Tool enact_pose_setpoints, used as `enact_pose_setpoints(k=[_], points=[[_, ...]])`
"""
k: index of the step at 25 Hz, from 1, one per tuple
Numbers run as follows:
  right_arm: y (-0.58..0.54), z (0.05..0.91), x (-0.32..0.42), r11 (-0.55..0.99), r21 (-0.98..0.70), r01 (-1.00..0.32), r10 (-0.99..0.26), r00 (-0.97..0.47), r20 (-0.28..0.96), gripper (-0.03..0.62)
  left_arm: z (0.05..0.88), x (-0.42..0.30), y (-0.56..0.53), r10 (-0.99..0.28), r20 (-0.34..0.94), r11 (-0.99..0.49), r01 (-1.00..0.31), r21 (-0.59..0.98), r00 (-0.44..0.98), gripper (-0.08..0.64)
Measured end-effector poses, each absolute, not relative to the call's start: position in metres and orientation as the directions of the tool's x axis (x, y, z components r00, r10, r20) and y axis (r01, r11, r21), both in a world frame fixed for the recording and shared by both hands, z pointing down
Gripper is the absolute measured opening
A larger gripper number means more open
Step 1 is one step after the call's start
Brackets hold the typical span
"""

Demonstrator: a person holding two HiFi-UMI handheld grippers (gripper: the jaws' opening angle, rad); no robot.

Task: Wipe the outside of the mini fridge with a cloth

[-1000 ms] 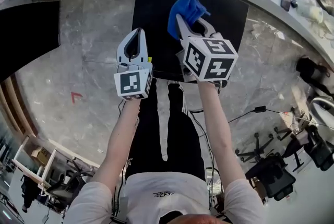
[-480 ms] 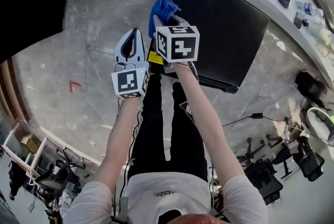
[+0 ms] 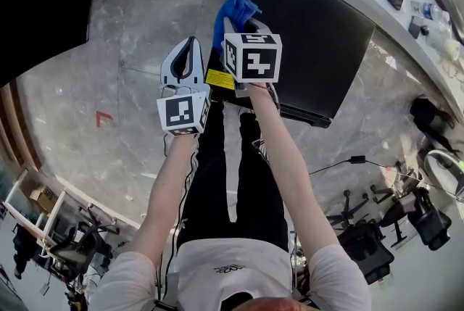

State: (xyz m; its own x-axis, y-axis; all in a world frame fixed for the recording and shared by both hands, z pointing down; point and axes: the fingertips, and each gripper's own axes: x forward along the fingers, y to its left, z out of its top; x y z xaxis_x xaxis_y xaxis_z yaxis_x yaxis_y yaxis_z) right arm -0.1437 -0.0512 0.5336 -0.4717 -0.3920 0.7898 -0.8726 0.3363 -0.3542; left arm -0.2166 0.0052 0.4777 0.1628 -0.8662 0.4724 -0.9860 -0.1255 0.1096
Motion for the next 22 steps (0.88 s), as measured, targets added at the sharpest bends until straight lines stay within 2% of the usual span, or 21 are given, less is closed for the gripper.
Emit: enact_pose_setpoints(k=[9,22], points=[[-0.045,0.536,-0.07,0.274,-0.286,-0.918,-0.437,-0.384,0.814,0.08,0.476,-0.18,0.003,-0.855,0.47,-0.188,-0.976,0.113,0.22,0.005],[-0.023,0.536,0.083,0.119,-0.204,-0.972,-0.498,-0.236,0.835,0.08,0.471,-0.075,0.005,-0.812,0.465,-0.339,-0.933,0.117,0.353,0.005]])
